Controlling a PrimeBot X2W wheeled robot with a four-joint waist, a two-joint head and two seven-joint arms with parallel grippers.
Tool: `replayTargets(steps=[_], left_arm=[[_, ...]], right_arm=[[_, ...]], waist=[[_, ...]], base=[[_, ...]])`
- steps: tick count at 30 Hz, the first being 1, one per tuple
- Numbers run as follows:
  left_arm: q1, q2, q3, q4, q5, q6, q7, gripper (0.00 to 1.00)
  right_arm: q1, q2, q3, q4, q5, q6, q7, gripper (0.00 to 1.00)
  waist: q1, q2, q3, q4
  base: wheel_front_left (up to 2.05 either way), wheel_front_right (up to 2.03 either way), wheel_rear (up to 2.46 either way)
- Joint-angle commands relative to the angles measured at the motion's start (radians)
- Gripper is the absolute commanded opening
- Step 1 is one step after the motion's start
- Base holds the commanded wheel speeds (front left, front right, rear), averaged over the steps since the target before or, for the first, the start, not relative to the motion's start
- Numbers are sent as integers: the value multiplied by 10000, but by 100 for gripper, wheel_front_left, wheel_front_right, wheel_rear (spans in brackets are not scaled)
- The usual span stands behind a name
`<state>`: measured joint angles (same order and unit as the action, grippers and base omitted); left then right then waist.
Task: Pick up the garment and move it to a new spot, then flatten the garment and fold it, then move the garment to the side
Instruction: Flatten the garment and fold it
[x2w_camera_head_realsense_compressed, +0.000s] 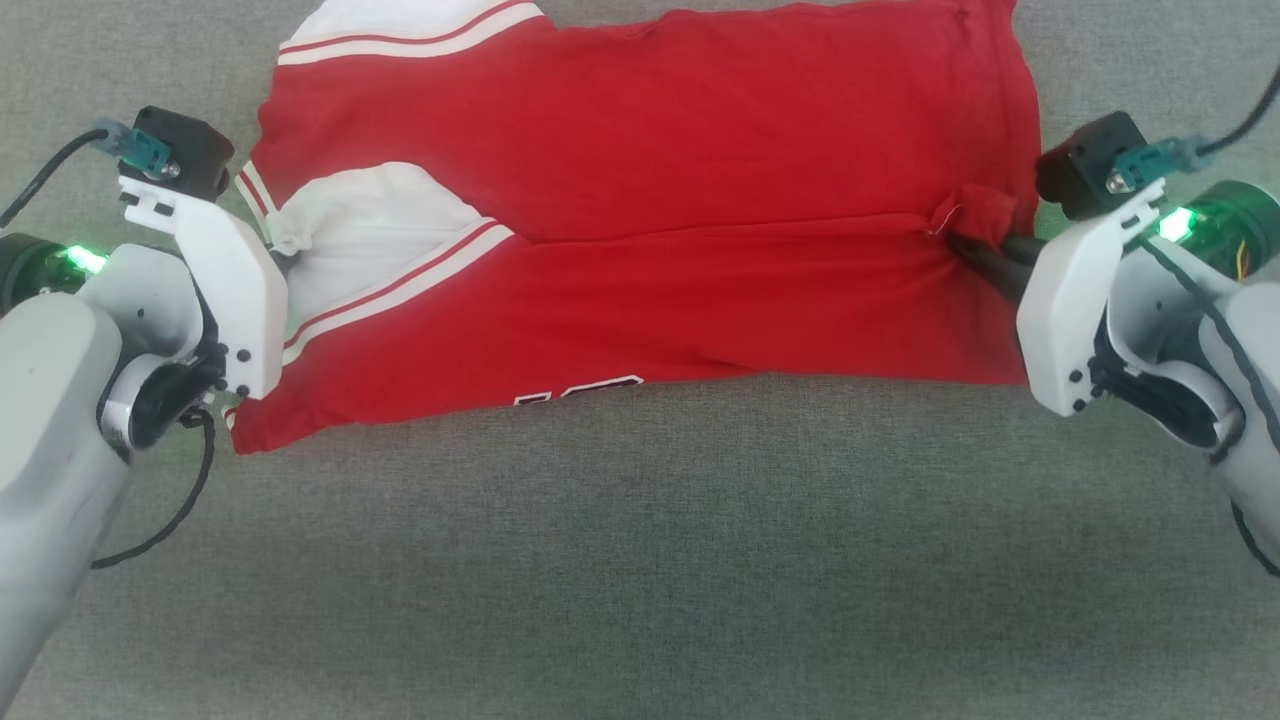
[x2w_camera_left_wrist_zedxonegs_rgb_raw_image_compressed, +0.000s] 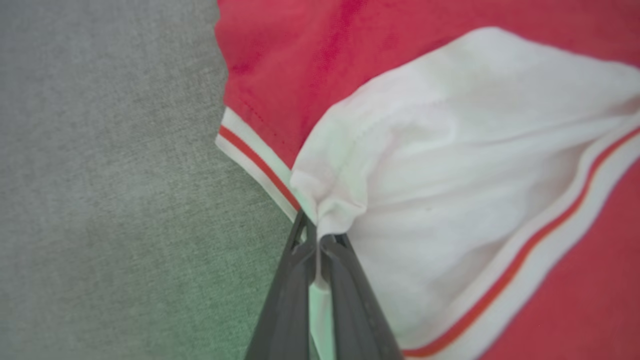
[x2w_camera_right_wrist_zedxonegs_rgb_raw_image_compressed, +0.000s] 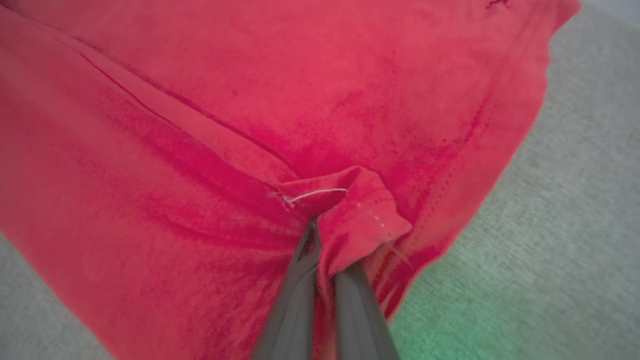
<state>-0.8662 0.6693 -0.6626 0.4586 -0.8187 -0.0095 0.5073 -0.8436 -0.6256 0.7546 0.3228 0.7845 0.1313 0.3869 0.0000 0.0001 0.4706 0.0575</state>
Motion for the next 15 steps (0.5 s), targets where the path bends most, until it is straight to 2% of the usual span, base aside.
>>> replayTargets(steps=[1,2,3,5,6,7,8,9,10,15], left_arm=[[-17,-198,-111,329,-162,-97,-12,0],[-59,-275,-116,484,-172,-138,-30,0],[-90,-349,-96,634,-223,-165,-57,11],[-165,-437,-49,824,-280,-182,-67,36],[-191,-451,-51,872,-277,-199,-22,43],[-201,-444,-47,890,-317,-195,25,50],[-203,-426,-16,900,-354,-146,67,69],[-199,-395,-5,859,-390,-129,125,92],[-177,-350,18,795,-429,-78,173,100],[156,-60,91,84,-598,279,563,100]], right_arm=[[-36,99,270,293,145,-11,40,0],[-154,89,405,394,175,-11,48,0],[-273,66,524,480,228,-13,63,1],[-456,46,683,619,368,-13,113,45],[-545,10,768,639,412,-13,125,69],[-613,-45,819,653,462,-13,107,88],[-677,-79,818,654,548,-13,51,100],[-731,-110,829,628,609,-11,0,100],[-785,-169,868,575,597,-11,-31,100],[-700,-410,701,257,682,-10,-422,100]], waist=[[0,-1,2,9],[0,-1,-12,9],[0,-1,-34,11],[0,-1,-101,23],[0,-1,-148,34],[0,-1,-201,47],[0,-1,-255,58],[0,-1,-312,72],[0,-1,-368,91],[0,-1,-665,183]], base=[[0,0,0],[0,0,0],[0,0,0],[0,0,0],[0,0,0],[0,0,0],[0,0,0],[0,0,0],[0,0,0],[0,0,0]])
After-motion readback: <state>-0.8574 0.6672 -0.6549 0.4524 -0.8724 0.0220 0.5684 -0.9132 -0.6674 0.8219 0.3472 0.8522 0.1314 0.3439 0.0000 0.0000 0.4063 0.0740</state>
